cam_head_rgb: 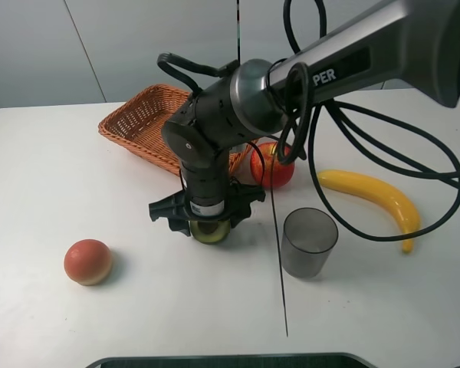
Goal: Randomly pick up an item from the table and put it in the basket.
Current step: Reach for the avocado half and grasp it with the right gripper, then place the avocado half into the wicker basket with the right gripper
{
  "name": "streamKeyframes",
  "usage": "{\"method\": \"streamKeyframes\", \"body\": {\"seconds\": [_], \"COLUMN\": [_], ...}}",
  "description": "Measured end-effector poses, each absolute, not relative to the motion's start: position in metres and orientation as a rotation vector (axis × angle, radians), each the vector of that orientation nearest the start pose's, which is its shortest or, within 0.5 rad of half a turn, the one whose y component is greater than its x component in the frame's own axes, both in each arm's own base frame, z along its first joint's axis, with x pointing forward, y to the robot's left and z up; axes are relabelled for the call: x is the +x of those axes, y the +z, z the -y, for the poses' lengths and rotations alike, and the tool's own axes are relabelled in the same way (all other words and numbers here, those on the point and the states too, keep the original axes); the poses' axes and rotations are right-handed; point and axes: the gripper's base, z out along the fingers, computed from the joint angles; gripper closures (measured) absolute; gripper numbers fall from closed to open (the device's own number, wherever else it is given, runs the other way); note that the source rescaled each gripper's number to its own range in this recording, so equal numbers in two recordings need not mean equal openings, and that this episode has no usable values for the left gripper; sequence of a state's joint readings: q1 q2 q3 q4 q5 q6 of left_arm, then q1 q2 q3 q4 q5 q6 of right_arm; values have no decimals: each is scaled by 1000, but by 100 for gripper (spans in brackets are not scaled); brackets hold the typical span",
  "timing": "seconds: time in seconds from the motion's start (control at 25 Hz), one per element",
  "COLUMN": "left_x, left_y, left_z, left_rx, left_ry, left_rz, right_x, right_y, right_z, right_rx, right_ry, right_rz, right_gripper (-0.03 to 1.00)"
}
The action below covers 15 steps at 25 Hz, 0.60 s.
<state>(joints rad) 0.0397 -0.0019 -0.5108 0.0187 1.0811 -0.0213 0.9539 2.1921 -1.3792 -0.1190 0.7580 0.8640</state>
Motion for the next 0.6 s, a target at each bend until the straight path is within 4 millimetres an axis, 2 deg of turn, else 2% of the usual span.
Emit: {"method": "streamKeyframes", "body": {"seconds": [0.6], "left_x": [-7], "left_y": [279], "left_z": [-1], "left_rx": [-64], "left_ry": [34], "left_rz": [-2051], "right_x": [240], "right_y": [90], "right_z": [-326], "right_rx": [-246], "right_ry": [11], "right_rz": [-3017], "right_gripper": [97]}}
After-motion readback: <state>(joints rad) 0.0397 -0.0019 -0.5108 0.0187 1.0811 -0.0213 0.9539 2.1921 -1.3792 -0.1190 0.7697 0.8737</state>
